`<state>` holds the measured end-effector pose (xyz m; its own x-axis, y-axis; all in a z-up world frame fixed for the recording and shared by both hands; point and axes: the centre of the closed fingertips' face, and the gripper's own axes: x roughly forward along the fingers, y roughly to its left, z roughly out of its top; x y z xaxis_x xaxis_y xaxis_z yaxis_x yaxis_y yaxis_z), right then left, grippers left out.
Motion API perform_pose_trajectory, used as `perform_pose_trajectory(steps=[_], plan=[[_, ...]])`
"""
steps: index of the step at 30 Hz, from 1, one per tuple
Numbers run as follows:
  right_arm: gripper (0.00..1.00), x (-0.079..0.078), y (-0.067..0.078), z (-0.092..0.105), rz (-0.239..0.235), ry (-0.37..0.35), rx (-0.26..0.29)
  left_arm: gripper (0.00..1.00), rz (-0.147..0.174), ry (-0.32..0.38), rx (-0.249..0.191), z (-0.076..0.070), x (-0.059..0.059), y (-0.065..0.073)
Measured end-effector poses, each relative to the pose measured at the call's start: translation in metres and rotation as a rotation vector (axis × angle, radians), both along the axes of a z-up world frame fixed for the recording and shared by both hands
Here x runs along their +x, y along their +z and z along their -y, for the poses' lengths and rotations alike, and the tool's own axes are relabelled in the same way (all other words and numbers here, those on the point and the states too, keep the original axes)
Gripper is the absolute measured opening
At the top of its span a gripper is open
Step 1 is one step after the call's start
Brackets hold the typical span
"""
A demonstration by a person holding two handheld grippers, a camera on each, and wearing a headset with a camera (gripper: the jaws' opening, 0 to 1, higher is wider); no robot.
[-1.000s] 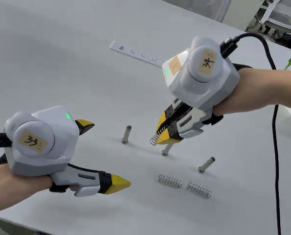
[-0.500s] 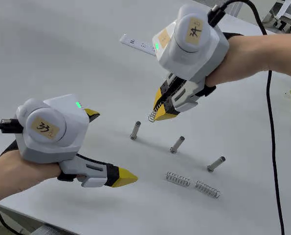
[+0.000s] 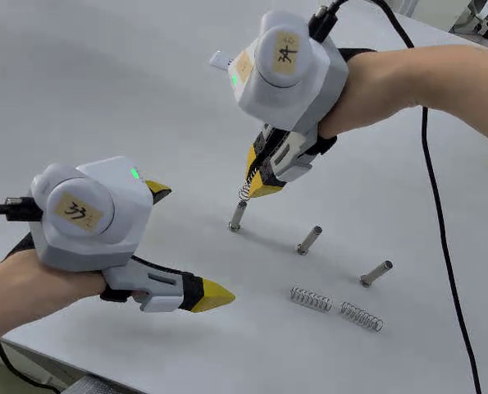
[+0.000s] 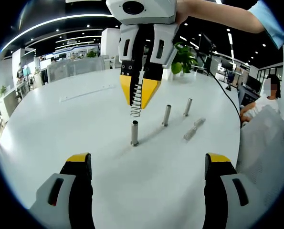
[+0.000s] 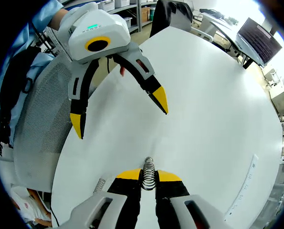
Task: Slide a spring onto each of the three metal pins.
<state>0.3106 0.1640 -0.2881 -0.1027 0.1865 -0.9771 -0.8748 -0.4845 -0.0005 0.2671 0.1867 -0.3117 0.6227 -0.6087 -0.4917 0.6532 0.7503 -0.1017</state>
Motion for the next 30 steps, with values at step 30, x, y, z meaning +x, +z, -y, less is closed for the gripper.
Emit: perform_pose_trajectory(steps=[30], plan=[[0.07, 0.006, -0.016, 0.002, 0.002, 0.022, -0.041, 0.93, -0.037, 0.006, -0.020, 0.000, -0.008, -0.013]])
